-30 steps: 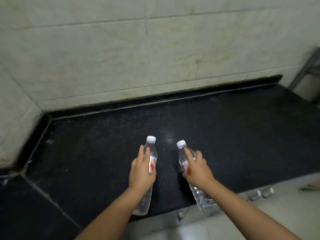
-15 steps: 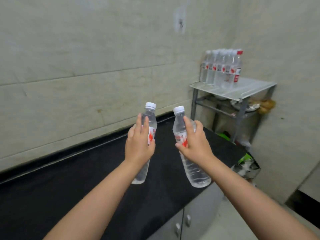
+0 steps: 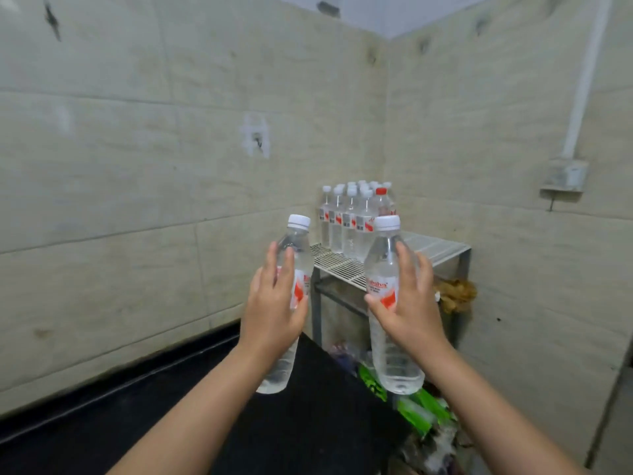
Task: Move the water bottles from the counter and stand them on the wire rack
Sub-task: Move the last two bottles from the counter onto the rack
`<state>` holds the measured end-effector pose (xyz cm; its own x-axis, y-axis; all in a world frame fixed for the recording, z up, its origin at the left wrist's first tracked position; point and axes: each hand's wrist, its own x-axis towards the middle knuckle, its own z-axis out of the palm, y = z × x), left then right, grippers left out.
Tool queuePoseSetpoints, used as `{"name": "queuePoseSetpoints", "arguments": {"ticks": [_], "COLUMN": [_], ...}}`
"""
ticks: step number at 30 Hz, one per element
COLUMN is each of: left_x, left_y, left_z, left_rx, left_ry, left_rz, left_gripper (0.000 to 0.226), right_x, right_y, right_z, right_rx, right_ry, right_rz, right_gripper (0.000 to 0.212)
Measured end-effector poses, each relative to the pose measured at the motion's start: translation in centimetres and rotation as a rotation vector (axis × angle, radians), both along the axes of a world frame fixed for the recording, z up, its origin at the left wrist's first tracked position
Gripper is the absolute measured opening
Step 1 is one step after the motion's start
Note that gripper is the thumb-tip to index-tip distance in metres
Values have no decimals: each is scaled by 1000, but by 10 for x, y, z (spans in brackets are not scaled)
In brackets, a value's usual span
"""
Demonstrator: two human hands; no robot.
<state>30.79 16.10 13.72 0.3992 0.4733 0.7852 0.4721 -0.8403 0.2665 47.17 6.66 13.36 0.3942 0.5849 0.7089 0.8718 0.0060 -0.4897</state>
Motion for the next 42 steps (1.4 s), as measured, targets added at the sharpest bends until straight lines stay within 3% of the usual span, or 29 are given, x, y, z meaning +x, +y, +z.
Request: {"name": "queuePoseSetpoints", "arguments": {"ticks": [12,19,25,33,38,42], "left_x": [237,365,468,575,604,610], "left_y": [120,174,198,233,253,263], "left_z": [33,29,5,-19,-31,-38], "left_rx": [178,47,60,-2,-4,-60], "left_ry": [-146,-210,-235,-265,-298,-330], "left_rz": [-6,-30,71,303,432,473], "left_gripper": [74,69,72,72,73,78], "right_x": [255,370,461,546,565,565], "right_y": [135,208,270,331,362,372], "right_z": [37,43,23,-10,-16,-26], "right_rx": [96,141,227,203,236,192], "right_ry": [49,90,68,94,98,46], "right_rz": [33,67,193,466,565,646], "right_gripper": [85,85,85,78,70,78]}}
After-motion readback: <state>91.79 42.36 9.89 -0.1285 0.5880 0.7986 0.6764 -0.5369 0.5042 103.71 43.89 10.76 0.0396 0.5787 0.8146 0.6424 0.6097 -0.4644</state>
